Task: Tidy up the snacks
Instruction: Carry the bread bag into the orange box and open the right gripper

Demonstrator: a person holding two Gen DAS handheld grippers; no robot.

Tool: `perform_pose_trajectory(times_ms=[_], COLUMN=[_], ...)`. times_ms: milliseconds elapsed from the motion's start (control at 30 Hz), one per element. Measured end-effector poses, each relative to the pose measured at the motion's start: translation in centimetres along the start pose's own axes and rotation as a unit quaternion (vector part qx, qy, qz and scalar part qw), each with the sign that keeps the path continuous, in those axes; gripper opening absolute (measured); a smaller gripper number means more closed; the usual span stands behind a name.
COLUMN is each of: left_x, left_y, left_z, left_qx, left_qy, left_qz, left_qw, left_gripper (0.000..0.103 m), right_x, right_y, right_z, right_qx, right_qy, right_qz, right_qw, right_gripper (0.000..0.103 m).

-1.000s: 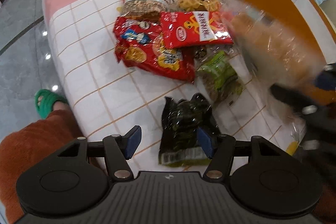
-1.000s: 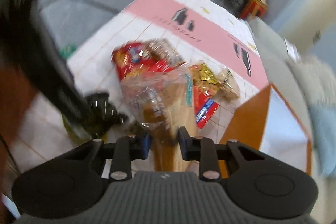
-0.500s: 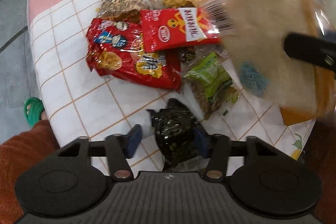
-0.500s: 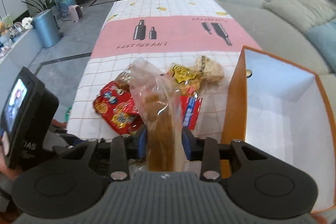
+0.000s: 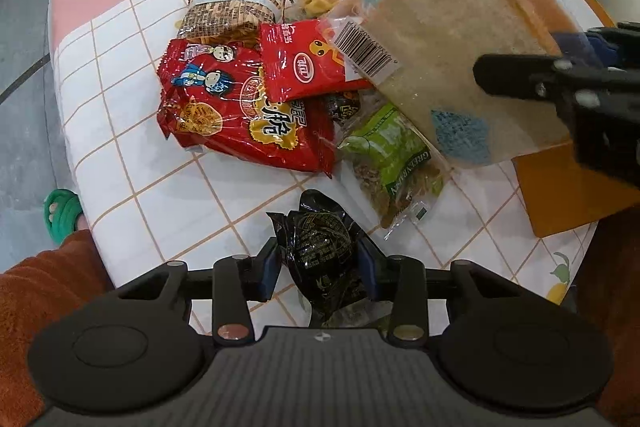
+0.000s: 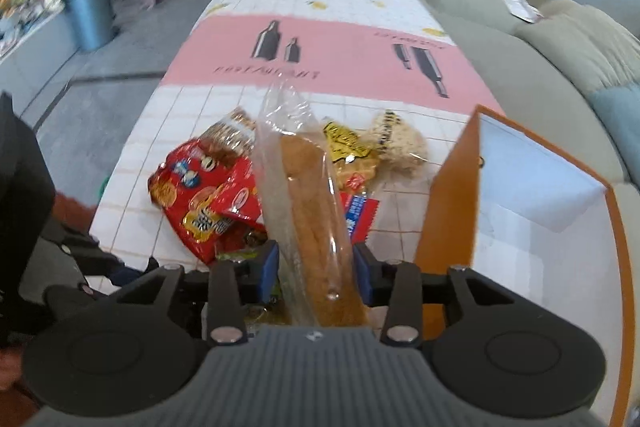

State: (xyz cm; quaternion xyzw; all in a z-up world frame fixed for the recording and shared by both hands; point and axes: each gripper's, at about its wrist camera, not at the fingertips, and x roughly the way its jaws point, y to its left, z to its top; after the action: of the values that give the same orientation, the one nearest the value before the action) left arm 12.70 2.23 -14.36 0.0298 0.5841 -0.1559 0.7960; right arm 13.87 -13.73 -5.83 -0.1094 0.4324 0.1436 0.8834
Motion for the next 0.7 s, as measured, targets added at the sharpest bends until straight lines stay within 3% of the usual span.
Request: perform_pose_trajectory(times_ms=[100,333,533,700], left_x=[-1.2,-5.1,-10.4,-14.6], left_y=[0.0,0.0,-1.9,-5.3], left_z=[-0.3,-0.4,0.5,1.9], left_qx=[-0.007,-0.032,-0.015,0.017], left_qy=[-0.011,-0.048,-0.101,-0.147], left_qz=[-0.006,-0.017,-0.022,-0.044], left_qw=[0.9999,0.9982,0.9946,0.988], left_gripper=[0.045,0.045,0.045,0.045], right_x=[-0.2,-3.4,-8.4,-13.5], right_y=[-0.8,-1.1,-2.5,-6.2], right_z=[0.3,-0.2,-0.4,-0.8], right_qx=[0.027,0.068,0.116,0.178], right_qy=[0.003,-0.022,-0.079,-0.132], right_qz=[0.018,0.035,0.031,0.016], right_qw=[0.999,0.997,0.99,0.975], right_gripper=[0.024,0.021,0.02,0.02])
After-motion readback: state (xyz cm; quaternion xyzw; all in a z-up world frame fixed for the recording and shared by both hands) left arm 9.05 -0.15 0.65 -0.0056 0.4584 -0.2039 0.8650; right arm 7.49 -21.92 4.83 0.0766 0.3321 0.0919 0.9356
